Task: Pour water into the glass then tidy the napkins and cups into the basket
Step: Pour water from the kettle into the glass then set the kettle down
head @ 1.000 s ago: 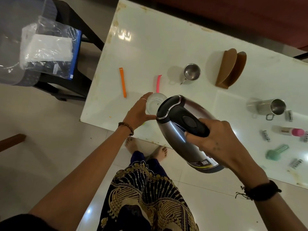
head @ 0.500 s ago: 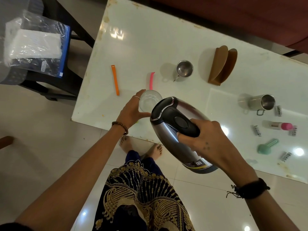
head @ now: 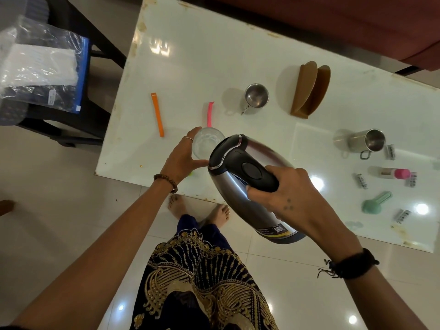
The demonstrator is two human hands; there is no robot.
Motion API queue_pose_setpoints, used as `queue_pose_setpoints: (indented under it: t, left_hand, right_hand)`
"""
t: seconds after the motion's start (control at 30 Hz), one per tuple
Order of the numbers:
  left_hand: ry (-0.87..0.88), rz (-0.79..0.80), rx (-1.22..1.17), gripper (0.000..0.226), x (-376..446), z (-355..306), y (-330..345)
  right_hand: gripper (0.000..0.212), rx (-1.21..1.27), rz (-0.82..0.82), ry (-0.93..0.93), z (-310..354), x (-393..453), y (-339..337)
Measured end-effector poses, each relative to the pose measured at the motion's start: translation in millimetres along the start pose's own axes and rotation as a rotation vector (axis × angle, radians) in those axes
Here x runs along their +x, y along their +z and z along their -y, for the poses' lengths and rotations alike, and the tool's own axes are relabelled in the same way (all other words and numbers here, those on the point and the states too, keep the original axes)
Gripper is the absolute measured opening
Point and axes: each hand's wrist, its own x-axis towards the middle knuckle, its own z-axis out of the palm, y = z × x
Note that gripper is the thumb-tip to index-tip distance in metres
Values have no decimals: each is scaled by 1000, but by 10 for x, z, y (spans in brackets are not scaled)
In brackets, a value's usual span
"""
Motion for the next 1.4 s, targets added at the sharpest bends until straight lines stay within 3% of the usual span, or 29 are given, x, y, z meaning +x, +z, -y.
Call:
queue_pose_setpoints:
  t: [0.5, 1.4]
  left_hand:
    - [-28, 15, -10, 92, -19, 16, -22]
    - [-85, 47, -97, 94, -18, 3, -27]
  right_hand:
    - [9, 4, 10, -34, -24, 11, -41]
    - [15, -1, 18, -68, -79, 31, -34]
